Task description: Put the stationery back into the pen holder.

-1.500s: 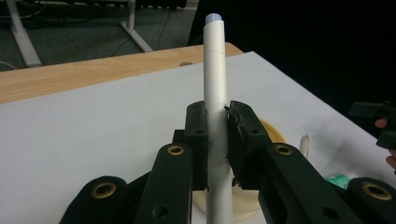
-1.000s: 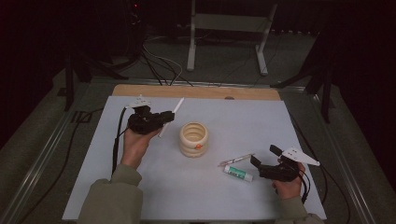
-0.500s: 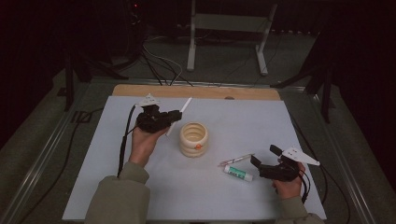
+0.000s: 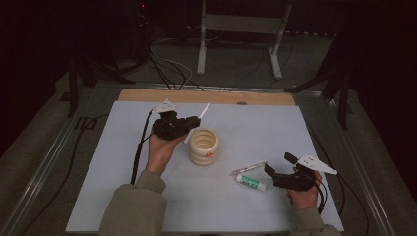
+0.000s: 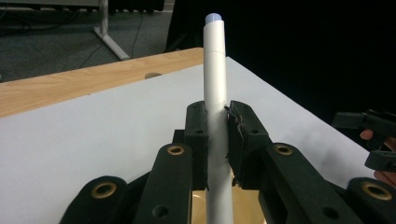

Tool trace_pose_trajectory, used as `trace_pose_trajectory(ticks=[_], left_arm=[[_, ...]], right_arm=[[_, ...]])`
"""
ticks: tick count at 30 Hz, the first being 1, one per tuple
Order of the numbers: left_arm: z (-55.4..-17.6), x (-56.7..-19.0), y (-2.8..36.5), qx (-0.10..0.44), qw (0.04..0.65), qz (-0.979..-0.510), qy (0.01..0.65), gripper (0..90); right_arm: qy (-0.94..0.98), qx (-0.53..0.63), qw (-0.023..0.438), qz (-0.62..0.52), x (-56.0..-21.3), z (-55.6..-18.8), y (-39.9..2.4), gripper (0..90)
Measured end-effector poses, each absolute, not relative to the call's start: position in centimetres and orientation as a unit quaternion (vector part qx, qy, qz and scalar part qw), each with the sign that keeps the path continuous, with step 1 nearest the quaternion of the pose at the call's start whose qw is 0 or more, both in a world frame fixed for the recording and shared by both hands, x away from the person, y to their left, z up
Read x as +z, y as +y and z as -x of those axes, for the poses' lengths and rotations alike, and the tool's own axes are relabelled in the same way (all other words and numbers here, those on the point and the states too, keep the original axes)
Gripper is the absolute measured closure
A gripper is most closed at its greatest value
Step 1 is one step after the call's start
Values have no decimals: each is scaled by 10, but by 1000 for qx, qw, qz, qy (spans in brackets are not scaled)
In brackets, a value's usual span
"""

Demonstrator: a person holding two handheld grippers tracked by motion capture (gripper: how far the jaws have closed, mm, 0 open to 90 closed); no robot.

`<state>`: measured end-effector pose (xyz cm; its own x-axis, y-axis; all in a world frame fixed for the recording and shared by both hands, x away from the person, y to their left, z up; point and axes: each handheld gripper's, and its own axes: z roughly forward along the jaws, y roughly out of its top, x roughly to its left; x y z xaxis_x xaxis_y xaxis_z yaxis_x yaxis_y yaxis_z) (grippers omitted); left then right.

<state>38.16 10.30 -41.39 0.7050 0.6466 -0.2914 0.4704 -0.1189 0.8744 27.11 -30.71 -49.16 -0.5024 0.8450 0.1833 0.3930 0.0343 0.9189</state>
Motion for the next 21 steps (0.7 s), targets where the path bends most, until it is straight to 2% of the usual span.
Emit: trace_pose_trajectory(ticks=[21], left_arm=[[-390, -429, 73, 72, 549, -747, 369, 794]], right_arm=[[686, 530, 214, -451, -492, -272, -308, 0]])
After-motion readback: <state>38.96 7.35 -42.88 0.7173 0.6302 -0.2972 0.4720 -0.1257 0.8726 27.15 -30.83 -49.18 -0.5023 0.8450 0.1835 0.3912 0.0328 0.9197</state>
